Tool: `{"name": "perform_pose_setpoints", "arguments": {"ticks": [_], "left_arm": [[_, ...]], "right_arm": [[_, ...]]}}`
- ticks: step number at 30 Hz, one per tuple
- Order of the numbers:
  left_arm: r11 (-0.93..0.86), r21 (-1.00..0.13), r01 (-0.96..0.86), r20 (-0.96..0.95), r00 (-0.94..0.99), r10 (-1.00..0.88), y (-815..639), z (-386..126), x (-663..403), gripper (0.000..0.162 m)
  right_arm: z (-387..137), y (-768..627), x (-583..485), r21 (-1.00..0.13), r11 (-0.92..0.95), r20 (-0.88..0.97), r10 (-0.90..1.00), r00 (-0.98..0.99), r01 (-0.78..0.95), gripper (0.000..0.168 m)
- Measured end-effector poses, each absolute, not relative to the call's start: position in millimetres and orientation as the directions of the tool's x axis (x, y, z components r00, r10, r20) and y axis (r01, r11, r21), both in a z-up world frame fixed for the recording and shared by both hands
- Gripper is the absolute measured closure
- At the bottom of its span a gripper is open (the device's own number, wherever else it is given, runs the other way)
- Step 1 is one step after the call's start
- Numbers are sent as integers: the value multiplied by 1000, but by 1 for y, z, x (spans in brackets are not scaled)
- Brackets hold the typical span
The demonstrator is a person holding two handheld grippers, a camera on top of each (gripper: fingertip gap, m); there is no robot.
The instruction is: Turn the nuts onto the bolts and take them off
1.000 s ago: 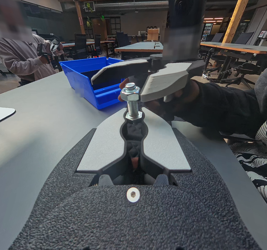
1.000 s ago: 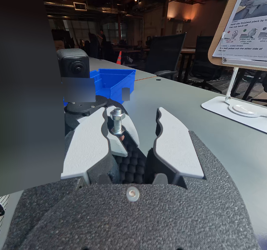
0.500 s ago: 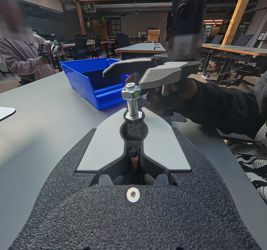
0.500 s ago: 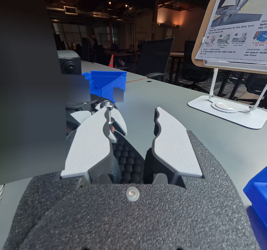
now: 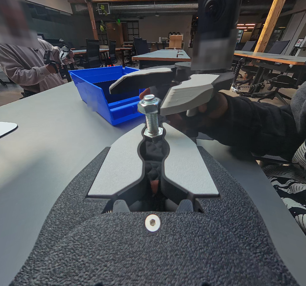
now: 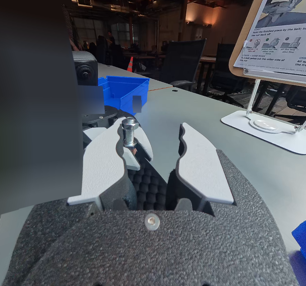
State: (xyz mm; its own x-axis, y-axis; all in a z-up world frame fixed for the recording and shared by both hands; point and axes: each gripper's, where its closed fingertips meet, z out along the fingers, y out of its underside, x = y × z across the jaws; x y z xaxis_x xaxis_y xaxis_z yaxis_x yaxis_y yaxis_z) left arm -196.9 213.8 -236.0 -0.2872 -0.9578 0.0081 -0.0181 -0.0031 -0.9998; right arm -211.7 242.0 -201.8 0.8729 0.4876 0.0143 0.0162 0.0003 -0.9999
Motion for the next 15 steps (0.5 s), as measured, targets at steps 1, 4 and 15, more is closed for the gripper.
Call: {"name": "perform_pose_setpoints", "arguments": {"ticks": [1,4,15], "left_arm": [[-3,-1000,-19,9,-287,-958,214,-236,-197,148],[-2,-1000,-18,8,-287,-958,214,-236,-197,148],[0,-1000,-22,7,-290,-957,213,-237,-197,148]], "right_arm": [[-202,240,-209,-1000,1,12,486,874,13,103],[-202,236,-200,-1000,5,6,462,887,4,107],[-198,241,-215,-1000,29,24,507,862,11,102]]}}
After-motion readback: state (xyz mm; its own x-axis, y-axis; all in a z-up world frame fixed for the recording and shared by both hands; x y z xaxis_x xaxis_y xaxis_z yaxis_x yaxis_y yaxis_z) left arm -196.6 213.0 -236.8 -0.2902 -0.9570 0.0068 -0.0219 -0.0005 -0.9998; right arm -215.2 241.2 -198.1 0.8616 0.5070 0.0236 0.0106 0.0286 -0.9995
